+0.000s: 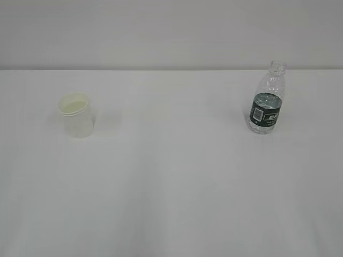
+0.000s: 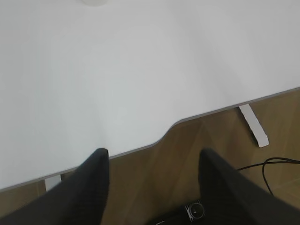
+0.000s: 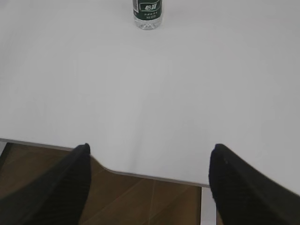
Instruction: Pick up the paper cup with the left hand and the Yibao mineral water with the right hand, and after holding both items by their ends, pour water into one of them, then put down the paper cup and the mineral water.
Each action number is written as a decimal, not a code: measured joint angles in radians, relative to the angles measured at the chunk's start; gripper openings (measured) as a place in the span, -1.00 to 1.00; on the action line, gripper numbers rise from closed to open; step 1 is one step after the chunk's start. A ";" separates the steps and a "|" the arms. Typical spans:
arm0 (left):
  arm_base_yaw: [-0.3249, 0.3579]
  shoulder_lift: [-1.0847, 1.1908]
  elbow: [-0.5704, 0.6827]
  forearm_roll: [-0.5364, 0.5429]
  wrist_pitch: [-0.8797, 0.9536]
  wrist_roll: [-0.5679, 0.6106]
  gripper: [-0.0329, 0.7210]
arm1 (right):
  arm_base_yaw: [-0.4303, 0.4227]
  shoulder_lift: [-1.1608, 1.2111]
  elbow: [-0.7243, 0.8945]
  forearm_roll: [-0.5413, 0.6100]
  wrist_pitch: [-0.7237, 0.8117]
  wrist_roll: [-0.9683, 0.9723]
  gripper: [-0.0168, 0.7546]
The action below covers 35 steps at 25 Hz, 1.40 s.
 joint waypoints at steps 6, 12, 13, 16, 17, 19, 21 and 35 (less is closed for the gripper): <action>0.000 0.000 0.004 0.000 -0.007 0.000 0.18 | 0.000 -0.002 0.013 -0.007 -0.002 -0.005 0.58; 0.000 -0.005 0.004 0.000 -0.009 0.000 0.00 | 0.000 -0.101 0.013 -0.007 -0.004 -0.007 0.58; 0.000 -0.006 0.004 0.000 -0.009 0.000 -0.01 | 0.000 -0.112 0.013 -0.007 -0.004 -0.009 0.58; 0.000 -0.021 0.004 0.000 -0.010 0.000 -0.02 | 0.000 -0.122 0.013 -0.007 -0.004 -0.009 0.58; 0.000 -0.034 0.004 0.000 -0.010 0.000 -0.02 | 0.000 -0.122 0.013 -0.007 -0.004 -0.009 0.58; 0.000 -0.071 0.004 0.000 -0.010 0.000 -0.02 | 0.000 -0.122 0.013 -0.007 -0.004 -0.009 0.58; 0.000 -0.117 0.004 0.000 -0.011 0.000 -0.02 | 0.000 -0.122 0.013 -0.007 -0.004 -0.009 0.58; -0.002 -0.185 0.006 0.002 -0.012 0.000 0.42 | 0.000 -0.122 0.013 -0.009 -0.004 -0.009 0.58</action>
